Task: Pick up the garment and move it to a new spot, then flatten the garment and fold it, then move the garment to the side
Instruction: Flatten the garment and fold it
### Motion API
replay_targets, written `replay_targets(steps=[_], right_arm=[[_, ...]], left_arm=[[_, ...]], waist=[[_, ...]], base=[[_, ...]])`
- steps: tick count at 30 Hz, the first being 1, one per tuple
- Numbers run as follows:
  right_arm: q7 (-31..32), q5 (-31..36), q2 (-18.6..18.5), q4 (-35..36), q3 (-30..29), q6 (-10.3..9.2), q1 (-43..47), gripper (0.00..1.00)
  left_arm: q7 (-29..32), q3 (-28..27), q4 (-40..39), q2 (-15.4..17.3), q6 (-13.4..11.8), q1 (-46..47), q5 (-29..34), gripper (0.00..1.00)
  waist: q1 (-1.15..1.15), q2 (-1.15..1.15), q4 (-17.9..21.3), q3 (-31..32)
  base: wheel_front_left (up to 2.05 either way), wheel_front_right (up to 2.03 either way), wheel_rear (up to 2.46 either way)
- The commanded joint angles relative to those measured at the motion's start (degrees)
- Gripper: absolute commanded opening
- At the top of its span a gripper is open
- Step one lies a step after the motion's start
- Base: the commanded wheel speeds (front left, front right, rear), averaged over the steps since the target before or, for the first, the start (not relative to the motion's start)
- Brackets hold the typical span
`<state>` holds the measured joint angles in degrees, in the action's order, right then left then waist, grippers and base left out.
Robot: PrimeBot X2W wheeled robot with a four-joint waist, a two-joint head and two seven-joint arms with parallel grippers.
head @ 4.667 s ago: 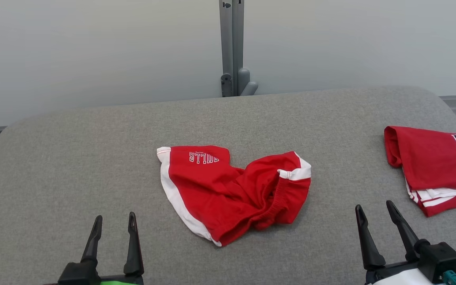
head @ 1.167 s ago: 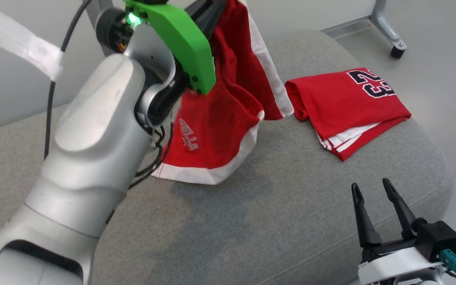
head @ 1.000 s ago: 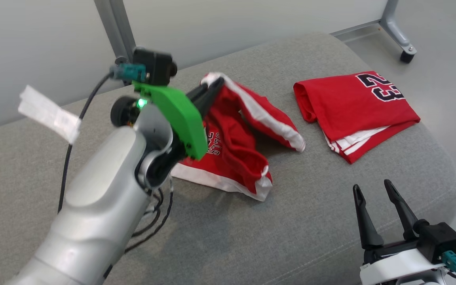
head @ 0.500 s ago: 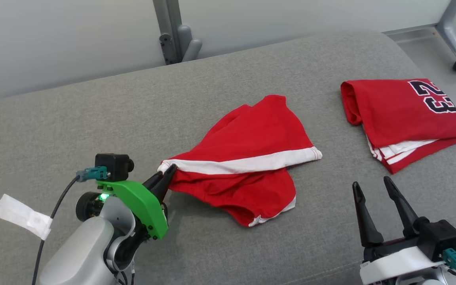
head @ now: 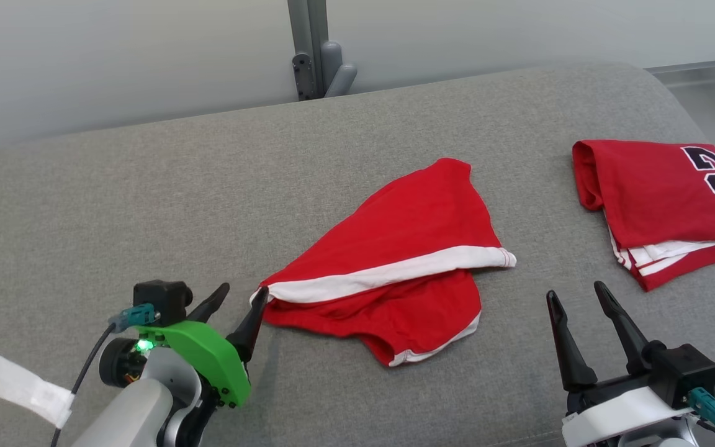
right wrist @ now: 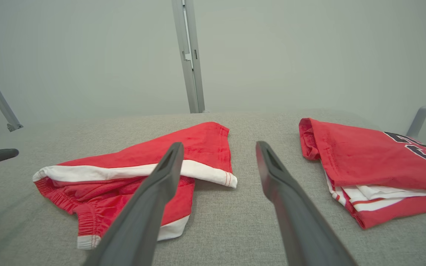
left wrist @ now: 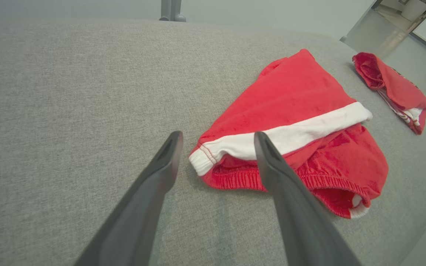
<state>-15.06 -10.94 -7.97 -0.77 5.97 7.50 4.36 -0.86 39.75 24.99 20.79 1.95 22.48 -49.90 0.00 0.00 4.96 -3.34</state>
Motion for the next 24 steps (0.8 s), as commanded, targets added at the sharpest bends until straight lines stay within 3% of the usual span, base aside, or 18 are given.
replay_targets(steps=[1, 11, 15, 19, 24], right_arm=[[-0.2, -0.8, -0.3, -0.5, 0.2, -0.03, -0.6, 1.0], [-0.1, -4.6, -2.2, -9.5, -1.4, -0.04, -4.4, 1.0], [-0.2, -6.5, -3.0, -15.5, -2.2, -0.04, -7.8, 1.0], [-0.2, -11.5, -4.0, -20.6, -1.7, -0.03, -11.5, 1.0], [-0.1, -20.0, -6.2, -27.8, 0.8, -0.03, -15.8, 1.0]], left_arm=[[-1.3, -0.7, -0.4, 0.4, -0.9, -1.4, 0.2, 1.0], [-13.9, -6.5, -6.9, -4.9, -9.2, -9.0, 2.7, 1.0], [-14.4, -12.6, -10.6, -8.6, -12.6, -11.7, 9.7, 1.0], [-14.3, -17.7, -14.5, -13.0, -11.8, -15.6, 17.8, 1.0], [-14.3, -19.4, -15.2, -16.3, -8.8, -18.5, 24.8, 1.0]], waist=[[0.0, 0.0, -0.6, 0.1], [0.0, 0.0, -5.8, -1.0], [0.0, 0.0, -7.8, -1.9], [0.0, 0.0, -9.6, -3.0], [0.0, 0.0, -11.3, -4.2]], base=[[0.0, 0.0, 0.0], [0.0, 0.0, 0.0], [0.0, 0.0, 0.0], [0.0, 0.0, 0.0], [0.0, 0.0, 0.0]])
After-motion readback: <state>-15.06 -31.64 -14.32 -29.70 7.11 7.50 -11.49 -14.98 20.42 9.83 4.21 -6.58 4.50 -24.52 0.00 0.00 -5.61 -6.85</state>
